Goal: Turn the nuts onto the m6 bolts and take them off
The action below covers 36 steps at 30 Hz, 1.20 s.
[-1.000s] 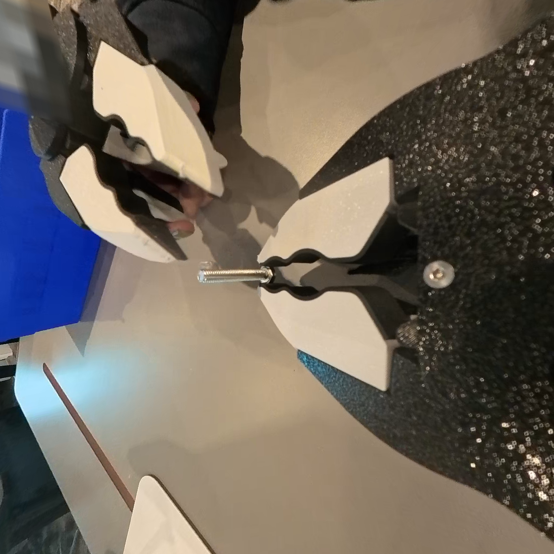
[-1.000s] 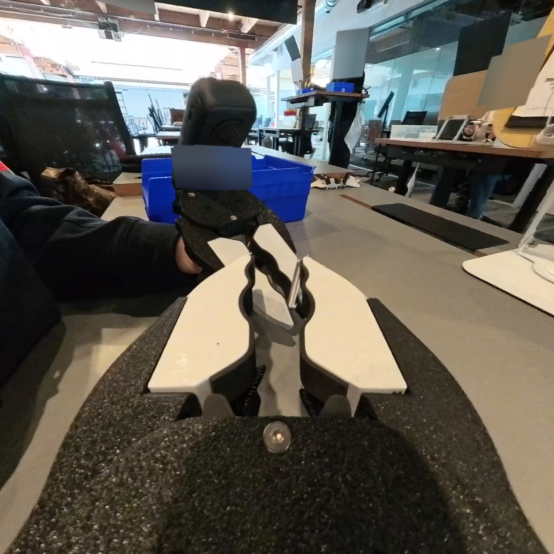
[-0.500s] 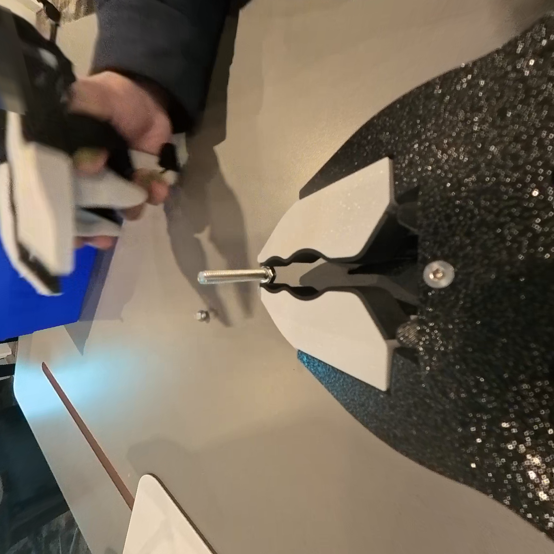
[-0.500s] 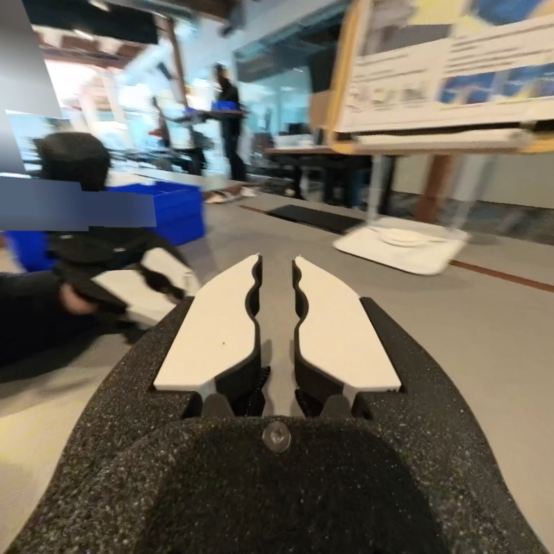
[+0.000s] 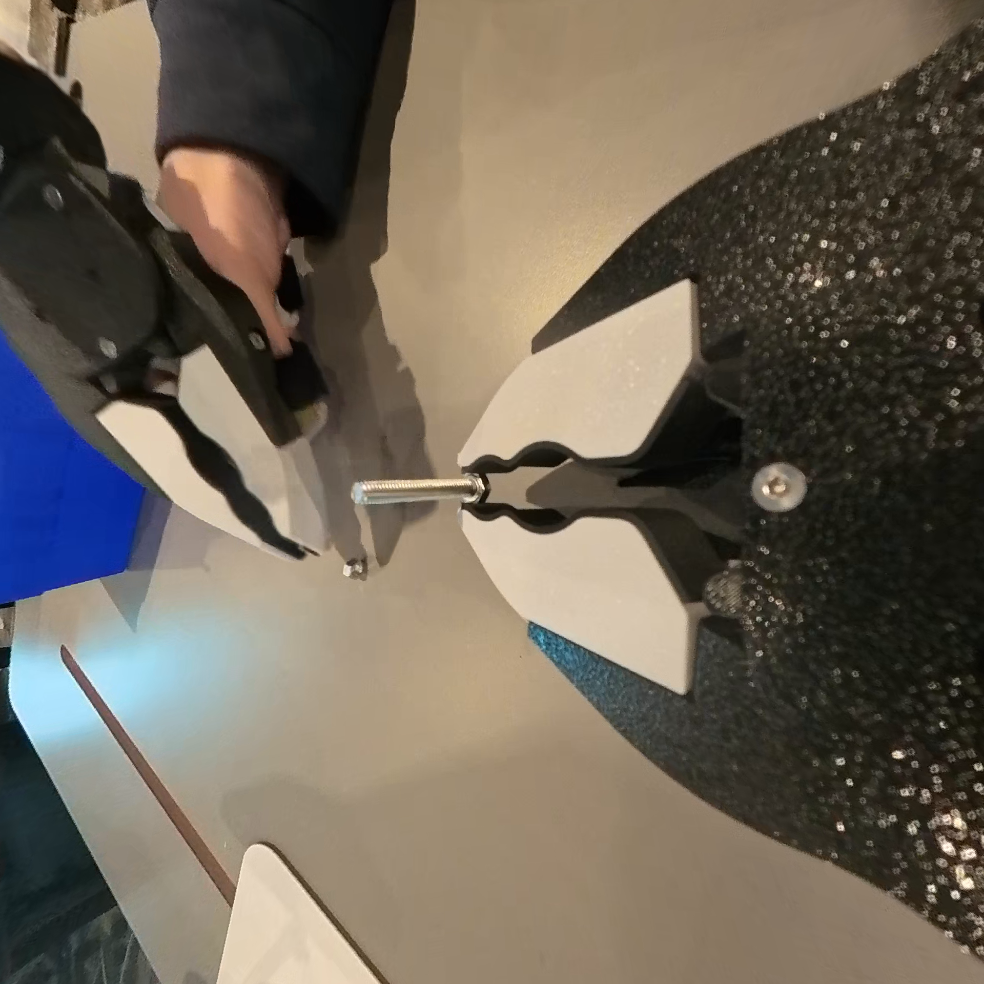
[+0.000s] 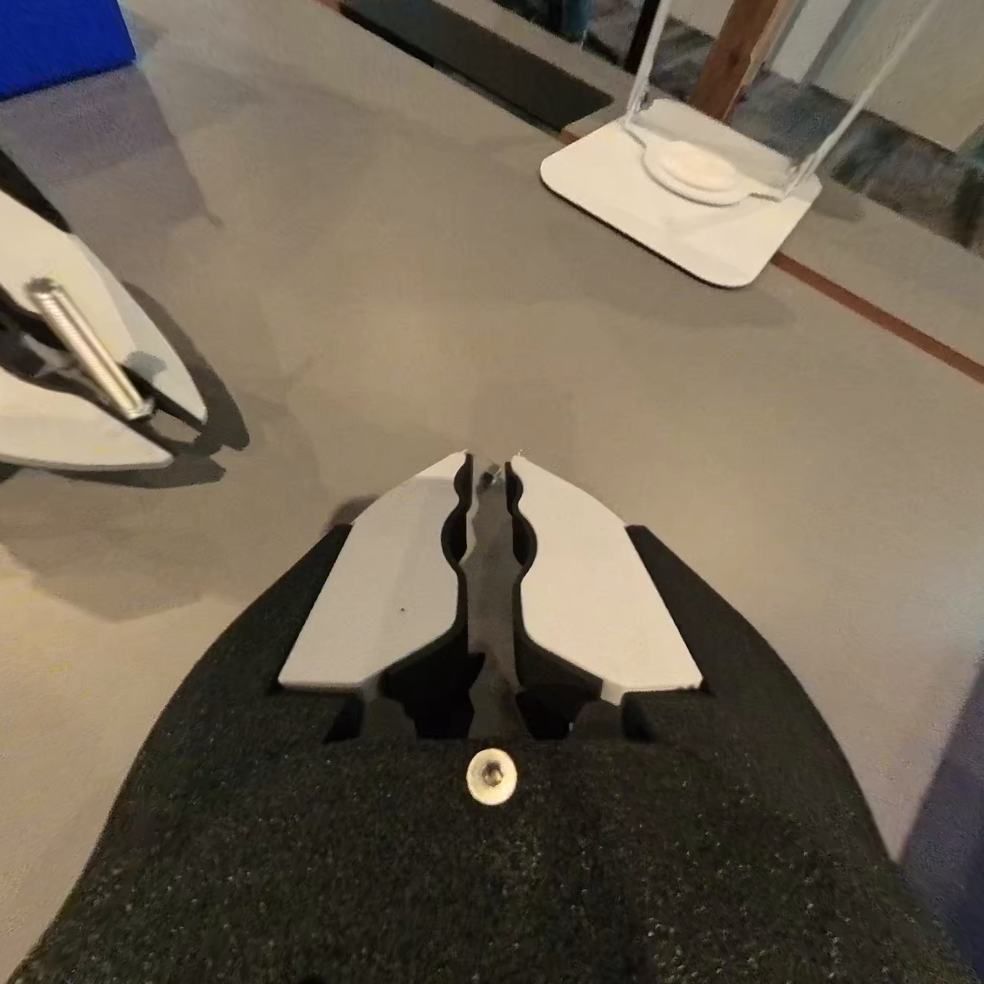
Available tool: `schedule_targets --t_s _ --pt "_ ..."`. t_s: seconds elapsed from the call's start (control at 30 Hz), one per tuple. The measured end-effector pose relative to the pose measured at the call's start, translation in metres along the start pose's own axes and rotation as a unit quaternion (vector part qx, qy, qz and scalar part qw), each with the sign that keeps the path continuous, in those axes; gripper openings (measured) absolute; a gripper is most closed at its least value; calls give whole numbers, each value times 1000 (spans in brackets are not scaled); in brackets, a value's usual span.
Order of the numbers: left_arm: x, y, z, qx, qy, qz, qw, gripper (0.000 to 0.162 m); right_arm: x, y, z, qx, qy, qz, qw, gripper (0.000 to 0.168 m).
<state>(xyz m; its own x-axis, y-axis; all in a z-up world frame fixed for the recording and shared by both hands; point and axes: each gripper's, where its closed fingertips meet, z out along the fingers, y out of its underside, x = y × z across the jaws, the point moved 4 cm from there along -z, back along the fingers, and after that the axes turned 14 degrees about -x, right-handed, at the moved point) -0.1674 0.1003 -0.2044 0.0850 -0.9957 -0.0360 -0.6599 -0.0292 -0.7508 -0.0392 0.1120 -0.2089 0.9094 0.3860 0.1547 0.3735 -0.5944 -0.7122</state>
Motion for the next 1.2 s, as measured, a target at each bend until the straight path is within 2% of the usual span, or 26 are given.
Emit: schedule_targets --t_s 0.13,0.27,0.33,0.47,0.63,0.83,1.03,1.2 --pt "0 0 0 -2 0 2 1000 10 3 2 11 -41 23 -2 999 12" --pt "1 0 1 -4 -1 4 1000 10 -5 2 17 -60 -16 -10 998 10" --pt "1 0 1 -5 -1 5 1000 10 -13 3 19 -67 -33 -40 996 3" --pt "1 0 1 -5 -1 4 1000 10 -8 -2 15 -44 12 -43 998 8" --pt "1 1 1 -5 -1 5 1000 10 -1 5 21 -79 40 -32 996 16" --pt "1 0 1 -5 -1 7 1000 10 -6 4 21 -75 50 -60 994 0" --pt "2 0 1 -5 -1 7 1000 10 -6 3 20 -68 52 -61 994 3" --pt "2 1 2 -7 0 7 1000 10 -6 1 23 -72 18 -46 996 11"
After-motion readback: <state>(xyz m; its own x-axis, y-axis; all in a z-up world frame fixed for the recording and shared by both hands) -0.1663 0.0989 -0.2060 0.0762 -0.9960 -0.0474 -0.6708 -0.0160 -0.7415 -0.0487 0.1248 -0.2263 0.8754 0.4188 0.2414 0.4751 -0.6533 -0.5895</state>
